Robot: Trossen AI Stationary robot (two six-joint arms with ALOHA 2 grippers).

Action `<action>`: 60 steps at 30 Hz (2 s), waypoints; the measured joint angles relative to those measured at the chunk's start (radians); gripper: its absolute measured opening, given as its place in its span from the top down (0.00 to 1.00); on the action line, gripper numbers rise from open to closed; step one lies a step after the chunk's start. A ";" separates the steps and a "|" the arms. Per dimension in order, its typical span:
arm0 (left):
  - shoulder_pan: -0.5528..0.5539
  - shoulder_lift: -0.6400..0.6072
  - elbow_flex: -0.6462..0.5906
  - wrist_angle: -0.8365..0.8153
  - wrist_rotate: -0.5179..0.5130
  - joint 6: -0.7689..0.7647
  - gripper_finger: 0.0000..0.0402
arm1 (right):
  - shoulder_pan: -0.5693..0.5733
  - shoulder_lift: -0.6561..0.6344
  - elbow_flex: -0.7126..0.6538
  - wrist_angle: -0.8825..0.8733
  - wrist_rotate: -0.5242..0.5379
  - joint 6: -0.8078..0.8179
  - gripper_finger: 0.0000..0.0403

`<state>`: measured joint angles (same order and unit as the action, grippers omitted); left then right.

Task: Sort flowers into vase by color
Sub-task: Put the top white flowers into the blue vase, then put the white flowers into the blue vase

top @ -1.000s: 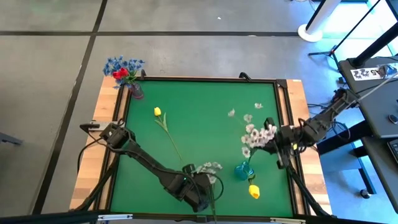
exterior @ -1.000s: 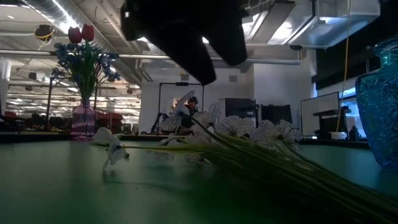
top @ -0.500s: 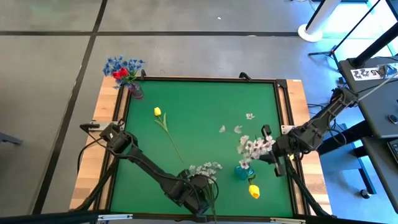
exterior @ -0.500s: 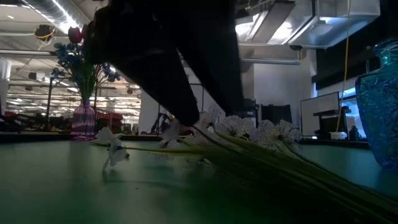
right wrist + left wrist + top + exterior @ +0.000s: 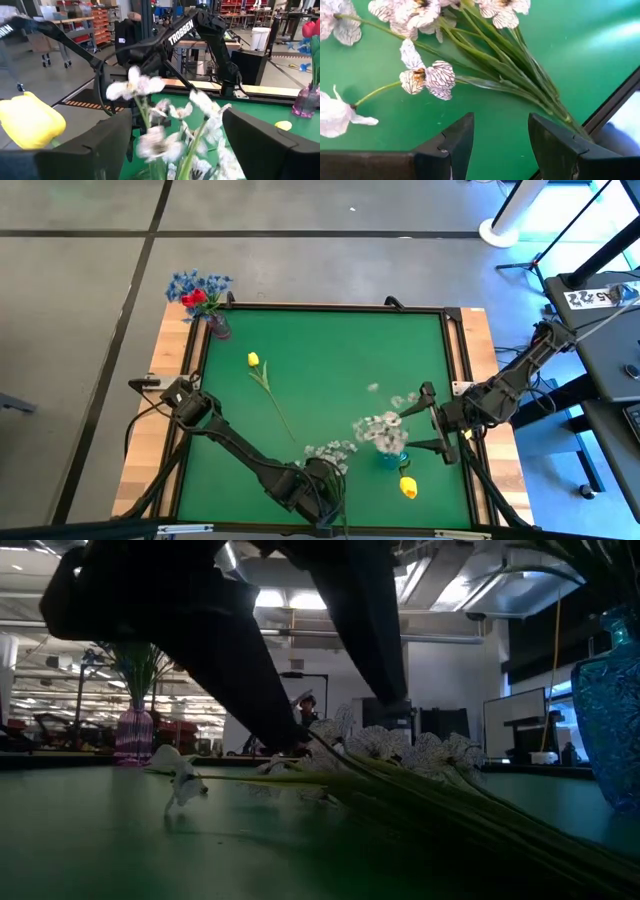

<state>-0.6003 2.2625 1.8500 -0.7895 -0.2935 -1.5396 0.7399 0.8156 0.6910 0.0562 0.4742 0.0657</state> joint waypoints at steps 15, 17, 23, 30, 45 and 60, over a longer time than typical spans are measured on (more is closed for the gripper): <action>0.077 0.099 0.003 0.153 0.014 -0.032 0.55 | 0.000 -0.056 0.001 -0.026 -0.030 -0.046 0.20; 0.085 0.102 0.003 0.173 -0.016 -0.003 0.55 | 0.000 -0.056 0.001 -0.033 -0.040 -0.045 0.20; 0.125 0.111 -0.001 0.250 -0.148 0.079 0.61 | 0.000 -0.064 0.001 -0.047 -0.049 -0.045 0.20; 0.139 0.110 -0.001 0.260 -0.214 0.157 0.94 | 0.000 -0.114 0.002 -0.089 -0.048 -0.029 0.20; 0.107 0.085 0.001 0.333 -0.245 0.176 0.77 | 0.000 -0.205 0.002 -0.283 -0.028 0.139 0.20; 0.114 0.195 0.005 0.483 -0.242 0.173 0.52 | 0.000 -0.205 0.002 -0.287 -0.013 0.166 0.20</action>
<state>-0.4863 2.4573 1.8550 -0.3068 -0.5358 -1.3664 0.7394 0.6106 0.6933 -0.2309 0.4607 0.2319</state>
